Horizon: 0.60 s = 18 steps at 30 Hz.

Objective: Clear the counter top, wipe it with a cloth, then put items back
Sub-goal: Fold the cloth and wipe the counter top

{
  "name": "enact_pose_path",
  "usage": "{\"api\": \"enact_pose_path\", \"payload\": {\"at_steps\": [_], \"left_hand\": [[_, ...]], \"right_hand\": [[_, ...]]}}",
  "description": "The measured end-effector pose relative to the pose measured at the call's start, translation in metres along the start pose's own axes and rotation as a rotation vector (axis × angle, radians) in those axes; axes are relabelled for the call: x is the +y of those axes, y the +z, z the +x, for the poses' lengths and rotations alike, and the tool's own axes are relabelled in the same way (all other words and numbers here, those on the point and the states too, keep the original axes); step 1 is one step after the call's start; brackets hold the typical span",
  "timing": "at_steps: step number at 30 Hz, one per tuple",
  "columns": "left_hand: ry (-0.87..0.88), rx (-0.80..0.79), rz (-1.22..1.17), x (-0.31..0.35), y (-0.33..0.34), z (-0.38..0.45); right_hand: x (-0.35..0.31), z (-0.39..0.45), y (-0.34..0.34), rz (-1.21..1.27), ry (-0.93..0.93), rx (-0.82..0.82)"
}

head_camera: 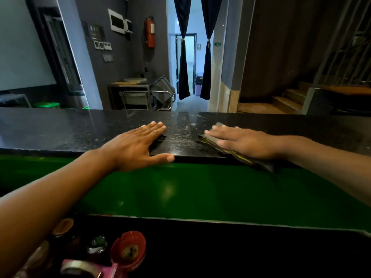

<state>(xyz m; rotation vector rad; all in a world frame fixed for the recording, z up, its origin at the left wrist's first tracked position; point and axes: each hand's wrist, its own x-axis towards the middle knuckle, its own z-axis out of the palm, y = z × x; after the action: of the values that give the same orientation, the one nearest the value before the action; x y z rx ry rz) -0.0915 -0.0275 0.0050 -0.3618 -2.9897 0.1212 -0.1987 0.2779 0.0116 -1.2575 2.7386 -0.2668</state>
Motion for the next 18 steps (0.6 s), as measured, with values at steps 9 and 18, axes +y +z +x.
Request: {"api": "enact_pose_path", "payload": {"at_steps": [9,18], "left_hand": [[0.040,0.055,-0.027,-0.011,0.009,0.001],[-0.303,-0.001,-0.346,-0.068,-0.006,0.012]], "right_hand": [[0.070,0.010,-0.017,-0.044,0.561,0.069],[-0.022,-0.015,0.006,0.005,0.055,0.024]]}}
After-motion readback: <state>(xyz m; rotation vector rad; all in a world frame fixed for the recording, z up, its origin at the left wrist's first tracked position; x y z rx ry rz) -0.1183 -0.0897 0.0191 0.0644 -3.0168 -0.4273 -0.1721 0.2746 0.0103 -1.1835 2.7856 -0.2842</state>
